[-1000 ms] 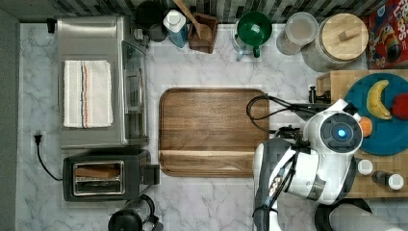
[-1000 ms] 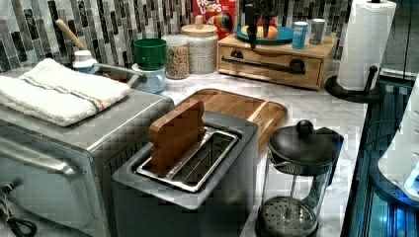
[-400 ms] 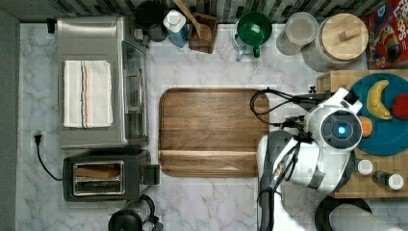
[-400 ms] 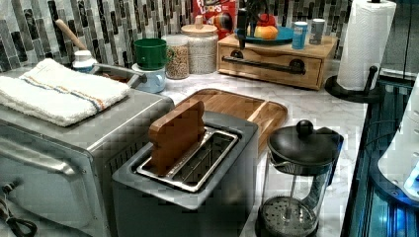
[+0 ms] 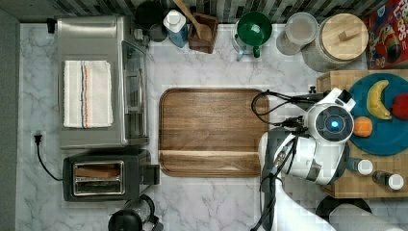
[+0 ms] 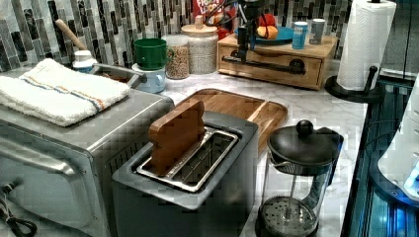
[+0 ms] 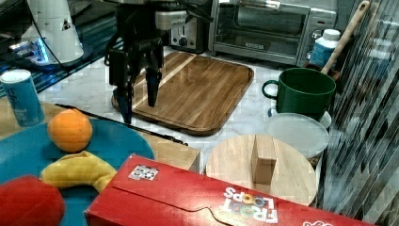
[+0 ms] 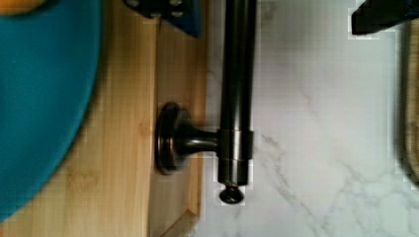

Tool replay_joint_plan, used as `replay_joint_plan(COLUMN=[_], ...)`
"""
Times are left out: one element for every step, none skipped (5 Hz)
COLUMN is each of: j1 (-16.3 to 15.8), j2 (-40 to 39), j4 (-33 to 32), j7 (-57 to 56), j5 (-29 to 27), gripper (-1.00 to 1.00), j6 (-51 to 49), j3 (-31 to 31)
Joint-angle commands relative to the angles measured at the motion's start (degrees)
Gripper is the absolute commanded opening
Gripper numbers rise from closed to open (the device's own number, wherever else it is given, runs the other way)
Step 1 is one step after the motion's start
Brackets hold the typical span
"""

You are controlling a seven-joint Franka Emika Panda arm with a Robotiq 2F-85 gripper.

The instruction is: Open the drawer.

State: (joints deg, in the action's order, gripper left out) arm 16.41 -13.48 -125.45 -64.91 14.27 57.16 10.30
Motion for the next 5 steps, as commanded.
replay_joint_plan(j1=[0.78,-0.47,-0.16,0.27,0.14], j2=[0.15,-0.56,-2.41,-3.52,-2.74], j4=[-2.91,-3.23,-2.19,-1.48,-1.20], j7=[3.16,5.69,4.99,4.52,4.62], j5=[1.62,1.98,0.26,-1.57,-2.47], gripper=[1.00,1.00,1.00,1.00,1.00], j6=[4.23,4.00,4.75,4.42,0.98], j3=[1.94,1.79,0.75,-0.10,-0.84])
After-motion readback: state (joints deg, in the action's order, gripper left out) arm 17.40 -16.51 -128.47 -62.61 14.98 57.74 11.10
